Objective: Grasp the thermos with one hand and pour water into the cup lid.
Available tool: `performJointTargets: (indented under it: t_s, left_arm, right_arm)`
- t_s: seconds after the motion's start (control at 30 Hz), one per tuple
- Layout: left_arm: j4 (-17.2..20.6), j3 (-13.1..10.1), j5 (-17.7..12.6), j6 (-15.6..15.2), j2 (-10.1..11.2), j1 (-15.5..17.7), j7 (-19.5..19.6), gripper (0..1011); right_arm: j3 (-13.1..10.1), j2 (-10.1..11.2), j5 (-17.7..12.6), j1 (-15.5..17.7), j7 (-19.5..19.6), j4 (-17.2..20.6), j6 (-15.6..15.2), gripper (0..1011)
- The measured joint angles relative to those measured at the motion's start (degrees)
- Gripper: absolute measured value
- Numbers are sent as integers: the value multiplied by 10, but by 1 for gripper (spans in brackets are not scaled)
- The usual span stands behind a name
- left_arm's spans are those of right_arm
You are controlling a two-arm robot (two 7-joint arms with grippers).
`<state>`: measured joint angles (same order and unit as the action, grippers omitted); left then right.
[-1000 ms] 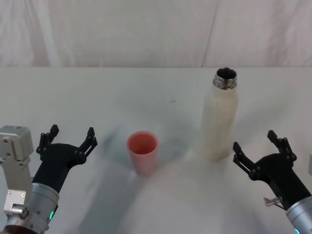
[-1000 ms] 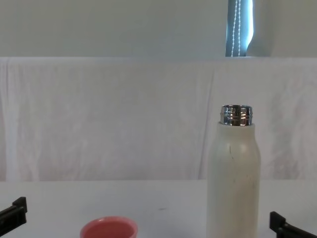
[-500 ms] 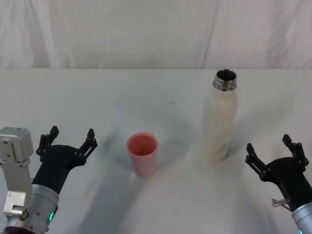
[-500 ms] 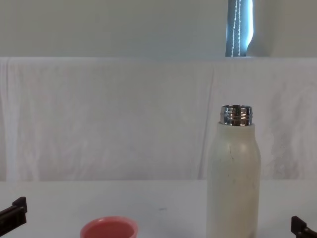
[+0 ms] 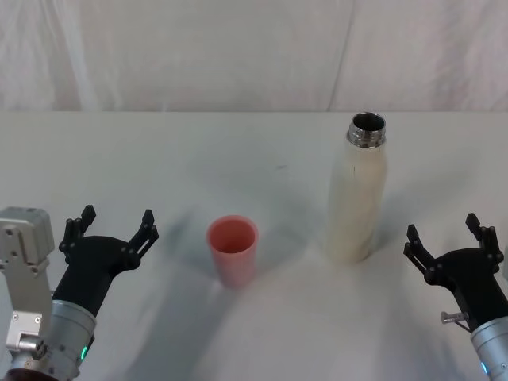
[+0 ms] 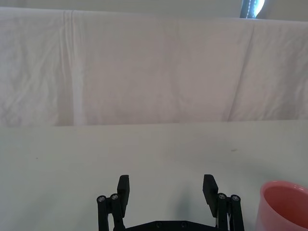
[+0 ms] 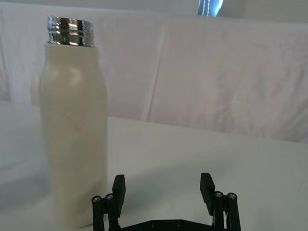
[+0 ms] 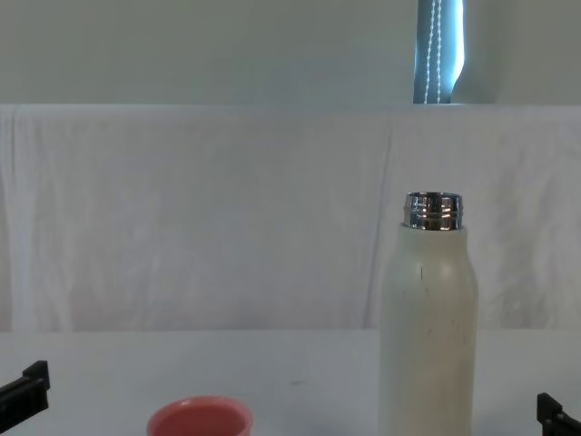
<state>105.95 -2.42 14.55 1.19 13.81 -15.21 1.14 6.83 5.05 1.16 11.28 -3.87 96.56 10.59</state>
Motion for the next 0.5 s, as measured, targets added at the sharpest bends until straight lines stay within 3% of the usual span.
performJointTargets:
  t_s: [0.5]
  left_arm:
    - [0, 0, 0, 0, 0, 0, 0, 1001]
  right_arm:
    - [-7, -15, -6, -24, -7, -27, -7, 1000]
